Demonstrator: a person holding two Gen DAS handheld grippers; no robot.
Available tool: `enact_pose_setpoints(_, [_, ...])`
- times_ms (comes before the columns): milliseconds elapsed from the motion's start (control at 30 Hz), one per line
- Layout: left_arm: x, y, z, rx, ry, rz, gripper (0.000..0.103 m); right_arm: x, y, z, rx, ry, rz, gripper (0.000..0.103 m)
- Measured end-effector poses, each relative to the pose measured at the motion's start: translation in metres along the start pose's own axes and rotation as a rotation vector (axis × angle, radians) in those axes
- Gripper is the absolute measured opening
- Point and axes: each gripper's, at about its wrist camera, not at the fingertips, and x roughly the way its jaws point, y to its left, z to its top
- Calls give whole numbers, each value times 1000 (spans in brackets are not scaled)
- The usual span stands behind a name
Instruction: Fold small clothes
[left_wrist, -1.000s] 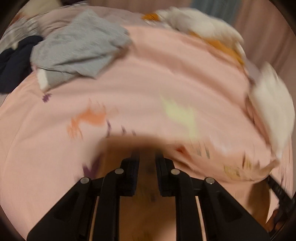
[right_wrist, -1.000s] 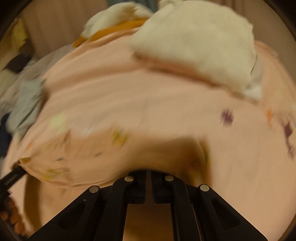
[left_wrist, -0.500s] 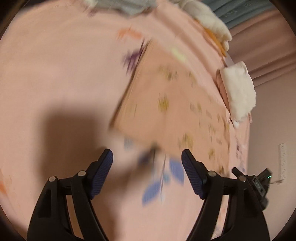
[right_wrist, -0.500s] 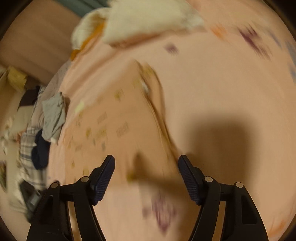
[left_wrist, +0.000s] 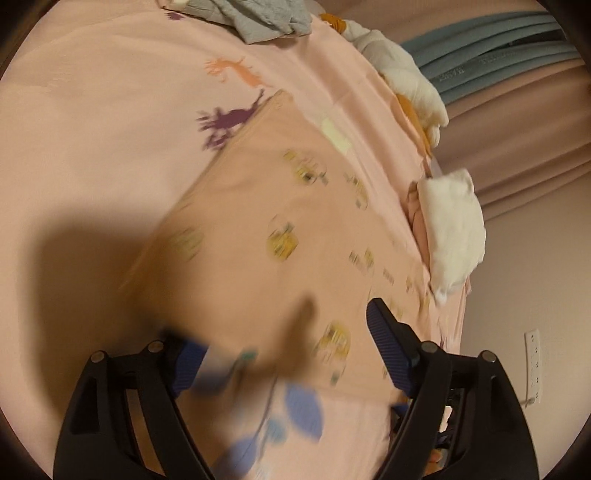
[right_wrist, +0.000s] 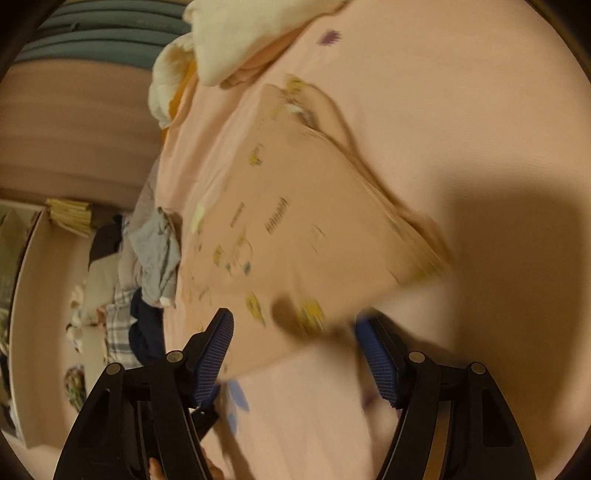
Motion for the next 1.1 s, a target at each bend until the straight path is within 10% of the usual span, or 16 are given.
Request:
enact_pose_setpoints(200, [32,-10,31,-59,-38,0,76,22,6,32,69,-54,51,71])
enact_pose_setpoints(267, [42,-14,39,-68,-53,53,38,31,13,40,51,-56,42,69])
enact_pose_setpoints(400, [46,-25,38,74,-76,197,19,37,12,43,-32,-85,-55,17])
enact_pose_setpoints(467, [38,-33,33,125,-101,231,13,40,9,43,-82,-89,-45,12])
enact_pose_setpoints(800, [-43,-26,-21,232,-32,129,13,-38,16,-18,-247,-30,7,11])
enact_pose_setpoints(967, [-56,34,-65,52,69,105,19,-46,-12,-69,-272,28,-149,11])
enact_pose_setpoints(1100, [-82,60,-84,22,-26,24,16,-71,-23,-87,-260,-51,-146,11])
